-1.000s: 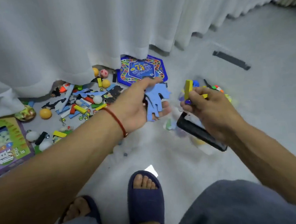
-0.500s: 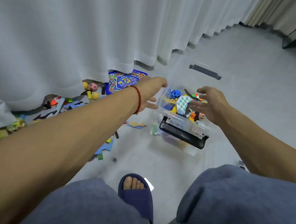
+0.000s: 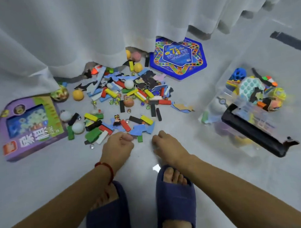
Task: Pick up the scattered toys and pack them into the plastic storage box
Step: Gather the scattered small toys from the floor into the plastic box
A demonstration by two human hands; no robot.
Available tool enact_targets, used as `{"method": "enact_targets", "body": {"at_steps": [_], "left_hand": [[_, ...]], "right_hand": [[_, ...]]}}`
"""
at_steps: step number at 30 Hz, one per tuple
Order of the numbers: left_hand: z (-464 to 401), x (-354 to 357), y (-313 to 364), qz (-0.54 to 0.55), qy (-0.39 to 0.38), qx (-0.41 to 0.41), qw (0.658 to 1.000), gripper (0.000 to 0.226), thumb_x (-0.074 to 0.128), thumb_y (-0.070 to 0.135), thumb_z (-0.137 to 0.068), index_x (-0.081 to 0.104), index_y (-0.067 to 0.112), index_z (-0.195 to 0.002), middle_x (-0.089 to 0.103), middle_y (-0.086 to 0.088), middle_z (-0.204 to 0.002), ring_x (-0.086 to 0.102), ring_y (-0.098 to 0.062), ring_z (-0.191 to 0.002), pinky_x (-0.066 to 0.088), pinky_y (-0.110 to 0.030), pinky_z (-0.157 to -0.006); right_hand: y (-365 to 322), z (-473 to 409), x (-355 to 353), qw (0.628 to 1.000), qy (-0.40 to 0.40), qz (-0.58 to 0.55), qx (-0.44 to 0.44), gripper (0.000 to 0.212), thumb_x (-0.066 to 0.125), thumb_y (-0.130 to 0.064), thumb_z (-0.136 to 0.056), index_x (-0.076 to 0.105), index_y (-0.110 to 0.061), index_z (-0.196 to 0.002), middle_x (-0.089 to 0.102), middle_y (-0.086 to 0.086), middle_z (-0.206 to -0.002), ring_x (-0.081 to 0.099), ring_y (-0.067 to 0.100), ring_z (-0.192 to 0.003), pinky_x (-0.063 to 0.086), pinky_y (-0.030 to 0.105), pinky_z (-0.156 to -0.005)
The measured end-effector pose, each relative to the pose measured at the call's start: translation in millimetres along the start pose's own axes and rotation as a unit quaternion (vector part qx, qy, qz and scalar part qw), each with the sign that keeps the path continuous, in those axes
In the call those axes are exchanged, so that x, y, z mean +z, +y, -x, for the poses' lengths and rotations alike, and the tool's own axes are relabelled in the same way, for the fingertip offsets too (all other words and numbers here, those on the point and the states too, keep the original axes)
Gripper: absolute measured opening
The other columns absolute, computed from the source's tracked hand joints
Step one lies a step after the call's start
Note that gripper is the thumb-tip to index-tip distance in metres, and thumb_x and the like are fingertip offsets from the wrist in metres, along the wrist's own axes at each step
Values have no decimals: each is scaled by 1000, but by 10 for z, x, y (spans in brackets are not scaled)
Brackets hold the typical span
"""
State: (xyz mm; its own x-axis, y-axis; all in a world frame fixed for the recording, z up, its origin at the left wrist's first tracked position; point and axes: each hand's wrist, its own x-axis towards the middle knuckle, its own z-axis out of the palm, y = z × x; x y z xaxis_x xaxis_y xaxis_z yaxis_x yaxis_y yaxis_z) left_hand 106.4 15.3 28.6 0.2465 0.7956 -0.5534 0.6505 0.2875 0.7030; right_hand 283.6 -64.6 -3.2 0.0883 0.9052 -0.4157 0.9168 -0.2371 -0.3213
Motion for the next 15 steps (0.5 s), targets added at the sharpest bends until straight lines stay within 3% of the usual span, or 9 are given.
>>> {"method": "enact_targets", "body": {"at_steps": [2,4,6,9,12,13,15], "left_hand": [[7,62,-37,99,-36,-39,994,9,57,6,-89,63,11,-85,64,-8,-76,61,-21,-65,57,-34,-60],[11,157,76,261,-104,-117,953,15,51,8,-95,59,4,-83,57,-11,-75,56,-20,-60,50,-28,-53],[14,243,189,356,-162,-167,905,33,44,23,-100,68,1,-98,70,-13,-88,68,-23,-75,57,-35,-68],[-33,329,224,458,-202,-190,844,48,35,33,-103,65,-3,-117,71,-19,-109,68,-26,-98,53,-38,-84],[-167,324,191,454,-159,-211,851,41,46,29,-99,66,-2,-116,68,-15,-103,63,-22,-88,51,-31,-74],[-198,307,188,450,-155,-214,853,38,47,27,-98,67,-1,-114,67,-15,-100,62,-22,-86,51,-31,-73],[-226,264,175,445,-155,-215,855,36,47,25,-97,68,-1,-110,67,-14,-95,62,-22,-83,52,-32,-73]], "right_hand": [[-14,-13,101,996,53,-68,17,15,57,-12,-93,62,-12,-107,56,7,-107,58,25,-95,49,37,-84],[-97,51,29,980,111,-161,25,14,62,-17,-91,66,-18,-104,61,0,-99,58,15,-88,49,27,-81],[-207,132,-127,973,120,-198,-21,14,65,-27,-91,67,-23,-105,64,-6,-94,57,8,-83,48,22,-78],[-176,137,-314,968,136,-204,-57,19,63,-38,-93,69,-26,-107,66,-11,-99,57,5,-88,47,19,-79],[315,-202,-425,950,261,-165,43,20,59,-26,-96,68,-21,-114,66,-4,-116,58,11,-104,46,24,-92],[516,-361,-452,953,266,-114,91,28,59,-25,-97,64,-19,-124,61,3,-129,54,18,-117,42,29,-100],[818,-642,-533,965,197,-20,171,50,58,-31,-97,45,-21,-145,39,12,-153,38,32,-138,37,41,-109]]}}
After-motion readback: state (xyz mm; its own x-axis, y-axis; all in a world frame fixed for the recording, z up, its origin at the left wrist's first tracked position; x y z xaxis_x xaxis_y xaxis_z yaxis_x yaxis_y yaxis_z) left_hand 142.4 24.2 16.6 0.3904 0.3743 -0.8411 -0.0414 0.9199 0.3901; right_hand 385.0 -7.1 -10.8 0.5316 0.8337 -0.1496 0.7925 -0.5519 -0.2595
